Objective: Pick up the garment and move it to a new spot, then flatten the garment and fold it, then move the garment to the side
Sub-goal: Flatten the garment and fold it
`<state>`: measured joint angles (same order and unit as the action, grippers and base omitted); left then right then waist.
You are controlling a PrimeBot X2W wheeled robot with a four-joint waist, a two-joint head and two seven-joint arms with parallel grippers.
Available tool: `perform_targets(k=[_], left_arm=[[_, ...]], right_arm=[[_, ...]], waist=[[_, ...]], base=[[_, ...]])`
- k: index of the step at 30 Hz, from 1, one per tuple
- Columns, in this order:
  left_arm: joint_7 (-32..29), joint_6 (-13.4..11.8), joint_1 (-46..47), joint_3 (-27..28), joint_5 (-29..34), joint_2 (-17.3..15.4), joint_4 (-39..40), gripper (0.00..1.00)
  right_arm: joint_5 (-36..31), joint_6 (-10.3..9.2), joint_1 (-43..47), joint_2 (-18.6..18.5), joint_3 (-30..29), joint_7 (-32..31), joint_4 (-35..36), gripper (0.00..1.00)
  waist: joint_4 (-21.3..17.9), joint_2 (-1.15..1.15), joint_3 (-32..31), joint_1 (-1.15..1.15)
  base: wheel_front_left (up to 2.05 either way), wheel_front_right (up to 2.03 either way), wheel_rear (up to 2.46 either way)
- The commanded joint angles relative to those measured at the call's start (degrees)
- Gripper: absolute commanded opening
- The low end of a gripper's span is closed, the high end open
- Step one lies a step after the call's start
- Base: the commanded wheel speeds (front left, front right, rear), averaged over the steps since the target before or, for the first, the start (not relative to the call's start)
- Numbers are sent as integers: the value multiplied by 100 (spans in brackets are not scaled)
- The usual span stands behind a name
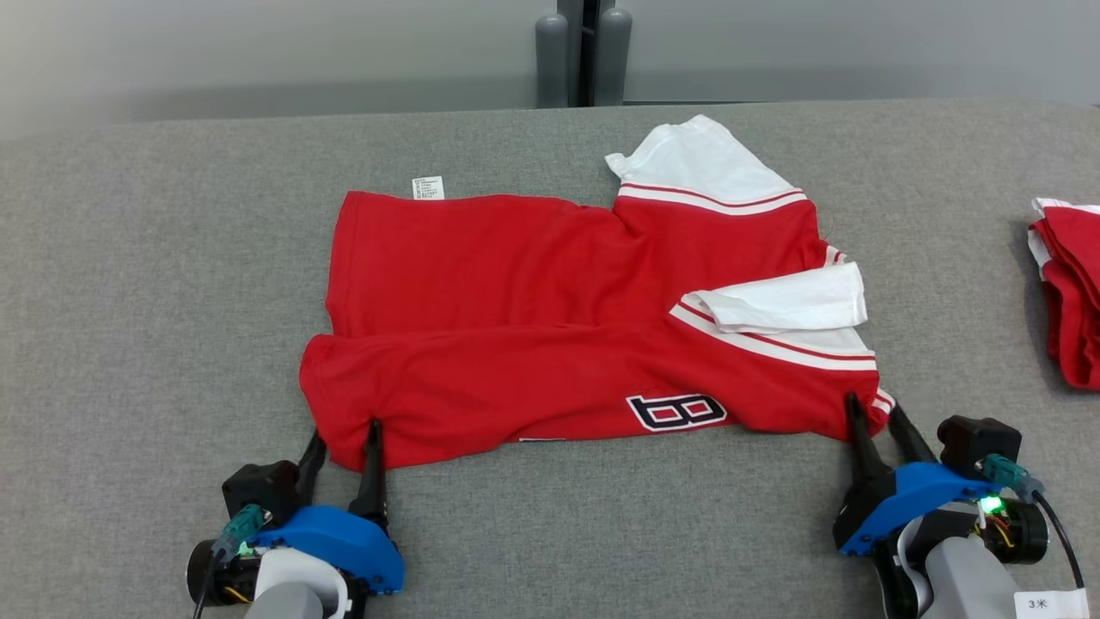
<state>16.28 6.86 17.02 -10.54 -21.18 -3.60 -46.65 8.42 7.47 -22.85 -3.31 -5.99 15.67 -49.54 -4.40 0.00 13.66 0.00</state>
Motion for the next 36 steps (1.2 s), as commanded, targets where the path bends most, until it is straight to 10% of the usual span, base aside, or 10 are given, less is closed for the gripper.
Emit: perform_targets(k=[1, 18, 20, 21, 22, 36], left_arm=[[-204, 73, -404, -207, -83, 136, -349, 0], [-113, 56, -1319, 486, 90, 55, 837, 0], [-113, 48, -1476, 438, 9, 54, 776, 0], [-113, 48, -1522, 410, -17, 52, 776, 41], [-113, 48, -1554, 397, -84, 52, 795, 100], [-114, -57, -445, 779, 410, 2, 1763, 100]], right_arm=[[57, 3, 138, 69, 50, -97, -114, 0], [100, -2, 1492, -93, -655, -54, 1105, 0], [130, -2, 1648, -108, -660, -54, 1078, 41], [136, -2, 1701, -109, -650, -54, 1056, 100], [138, -2, 1728, -102, -628, -53, 1041, 100], [-132, 2, 938, -34, -525, -55, 1727, 100]], waist=[[4, 0, -31, 0], [235, 0, -982, 0], [247, 0, -1010, 0], [250, 0, -1009, 0], [245, 0, -995, 0], [159, 0, -330, 0]], base=[[0, 0, 0], [0, 0, 0], [0, 0, 0], [0, 0, 0], [0, 0, 0], [0, 0, 0]])
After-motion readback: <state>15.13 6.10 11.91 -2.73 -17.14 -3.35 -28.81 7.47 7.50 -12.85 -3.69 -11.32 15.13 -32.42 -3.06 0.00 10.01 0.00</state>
